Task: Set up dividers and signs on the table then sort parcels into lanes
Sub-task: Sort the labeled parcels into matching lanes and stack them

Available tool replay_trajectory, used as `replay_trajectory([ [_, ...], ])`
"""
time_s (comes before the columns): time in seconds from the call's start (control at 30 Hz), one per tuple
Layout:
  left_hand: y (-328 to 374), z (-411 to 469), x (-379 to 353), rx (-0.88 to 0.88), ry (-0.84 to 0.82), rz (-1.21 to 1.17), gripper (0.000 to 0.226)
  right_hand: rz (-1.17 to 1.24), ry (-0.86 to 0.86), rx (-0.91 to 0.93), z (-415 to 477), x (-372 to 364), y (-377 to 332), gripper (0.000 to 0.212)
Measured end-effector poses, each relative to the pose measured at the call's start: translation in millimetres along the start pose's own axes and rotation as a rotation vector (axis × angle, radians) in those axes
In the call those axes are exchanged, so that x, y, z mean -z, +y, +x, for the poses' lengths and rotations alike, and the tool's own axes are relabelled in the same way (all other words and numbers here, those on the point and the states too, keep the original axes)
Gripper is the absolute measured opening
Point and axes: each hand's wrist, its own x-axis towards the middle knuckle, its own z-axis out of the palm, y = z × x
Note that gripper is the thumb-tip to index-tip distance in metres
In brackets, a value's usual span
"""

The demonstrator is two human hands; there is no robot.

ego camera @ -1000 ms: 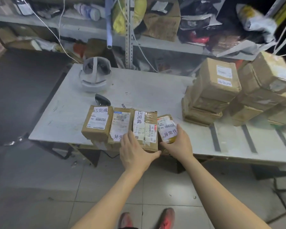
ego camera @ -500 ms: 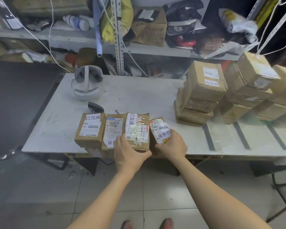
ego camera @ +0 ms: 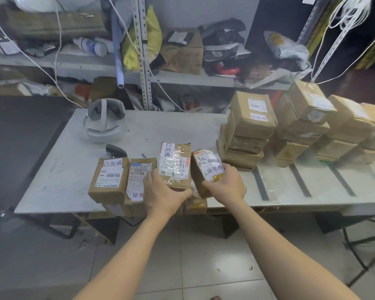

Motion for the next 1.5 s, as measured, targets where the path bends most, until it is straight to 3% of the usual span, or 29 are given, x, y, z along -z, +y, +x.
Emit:
replay_trajectory([
  [0.47,48.9,-18.0,-15.0,-0.138,-0.005,-0.009,0.094,0.053,0.177,-0.034,-9.6,68.2,33.0,0.082],
  [0.7,93.0,-52.7,-26.2,-0.199,0.046,-0.009,0.090,0.089,0.237,-0.018,-14.6,113.9,74.0,0.075],
  [1.23,258.9,-181.7,-135.2,-0.262,0.135,-0.041,0.093,0.212,0.288,0.030,17.9,255.6,261.9,0.084],
  [1.5,336.8,-212.7,-199.0,-0.319,0.052,-0.100,0.094,0.221,0.304,-0.053,43.7,307.1,345.0,0.086],
])
